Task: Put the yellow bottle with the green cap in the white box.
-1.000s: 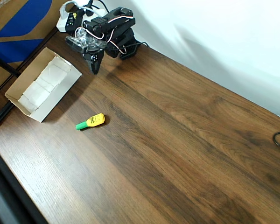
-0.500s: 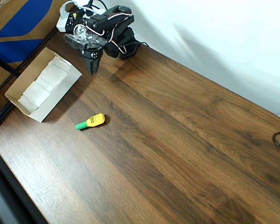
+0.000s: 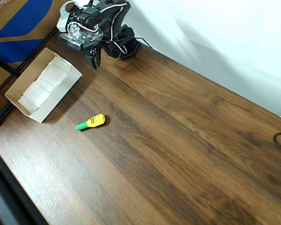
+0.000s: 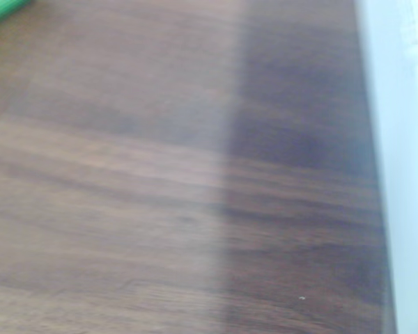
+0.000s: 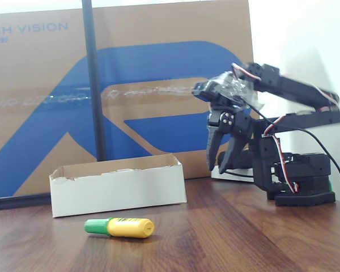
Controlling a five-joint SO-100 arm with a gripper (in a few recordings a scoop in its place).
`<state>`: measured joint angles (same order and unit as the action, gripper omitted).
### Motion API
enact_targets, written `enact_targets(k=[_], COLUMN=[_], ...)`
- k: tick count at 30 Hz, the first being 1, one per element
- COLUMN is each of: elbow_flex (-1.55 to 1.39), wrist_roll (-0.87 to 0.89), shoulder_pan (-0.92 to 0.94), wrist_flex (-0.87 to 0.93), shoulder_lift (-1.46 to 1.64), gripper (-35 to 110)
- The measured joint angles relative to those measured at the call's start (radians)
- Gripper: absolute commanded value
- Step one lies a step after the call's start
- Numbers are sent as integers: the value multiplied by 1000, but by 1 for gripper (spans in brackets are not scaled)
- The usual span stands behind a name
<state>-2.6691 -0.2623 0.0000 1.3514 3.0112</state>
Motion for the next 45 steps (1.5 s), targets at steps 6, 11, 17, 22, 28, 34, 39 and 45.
enact_targets(k=[6, 11, 17, 22, 28, 34, 39, 45], elbow_flex=[118, 178, 273, 400, 571, 689, 735, 807], wrist_roll=[15, 38, 37, 49, 66, 69, 84, 87], shoulder_pan=[-6, -38, -89, -92, -86, -163, -218, -215], wrist_flex=[-15, -31, -104, -150, -163, -164, -170, -213], shoulder_lift=[-195, -354, -591, -782, -973, -1101, -1172, -1269], gripper=[9, 10, 10, 12, 12, 13, 15, 16])
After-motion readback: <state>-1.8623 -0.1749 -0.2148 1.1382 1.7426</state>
